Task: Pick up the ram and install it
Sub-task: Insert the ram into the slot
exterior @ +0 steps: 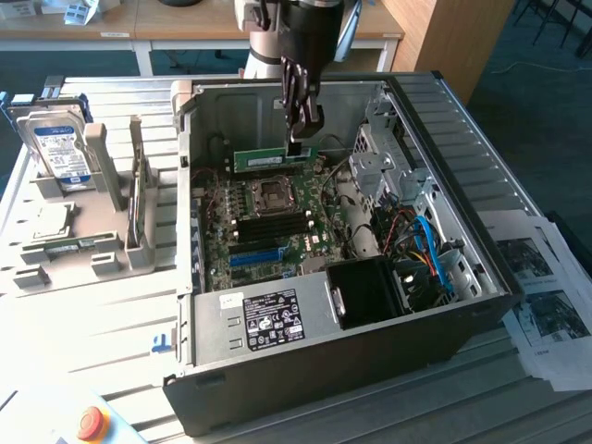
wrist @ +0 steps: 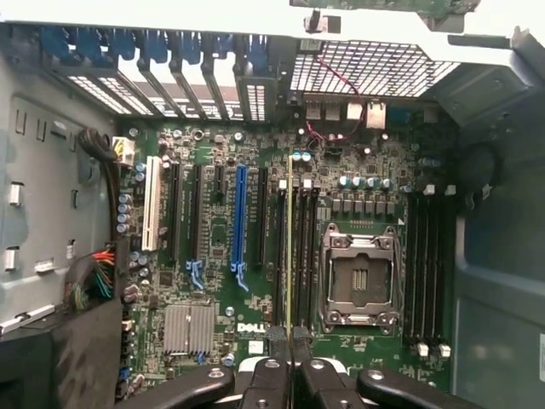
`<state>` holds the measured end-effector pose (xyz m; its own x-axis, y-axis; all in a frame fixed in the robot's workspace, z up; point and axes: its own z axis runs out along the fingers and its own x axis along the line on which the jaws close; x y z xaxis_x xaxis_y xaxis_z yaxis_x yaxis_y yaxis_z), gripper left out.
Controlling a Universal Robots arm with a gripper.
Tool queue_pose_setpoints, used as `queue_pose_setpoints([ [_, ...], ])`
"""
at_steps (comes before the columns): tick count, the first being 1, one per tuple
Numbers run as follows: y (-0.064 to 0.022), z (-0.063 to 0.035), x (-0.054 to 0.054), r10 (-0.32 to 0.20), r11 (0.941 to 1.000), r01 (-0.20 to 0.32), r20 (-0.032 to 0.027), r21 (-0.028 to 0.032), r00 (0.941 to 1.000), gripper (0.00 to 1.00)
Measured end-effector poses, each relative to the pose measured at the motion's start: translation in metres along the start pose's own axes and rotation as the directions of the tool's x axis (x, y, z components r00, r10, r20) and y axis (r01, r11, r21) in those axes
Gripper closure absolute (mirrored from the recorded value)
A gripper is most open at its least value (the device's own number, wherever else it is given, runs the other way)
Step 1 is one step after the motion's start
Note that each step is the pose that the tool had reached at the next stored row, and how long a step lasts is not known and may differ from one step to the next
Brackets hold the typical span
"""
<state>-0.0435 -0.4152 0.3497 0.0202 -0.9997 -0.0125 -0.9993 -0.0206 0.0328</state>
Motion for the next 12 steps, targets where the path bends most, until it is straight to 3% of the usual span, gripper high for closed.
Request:
queue_pose_setpoints([
  [12,-0.0005,0.0160,0.000,0.000,1.0000,0.000,-0.0001,0.0000,1.0000,0.88],
])
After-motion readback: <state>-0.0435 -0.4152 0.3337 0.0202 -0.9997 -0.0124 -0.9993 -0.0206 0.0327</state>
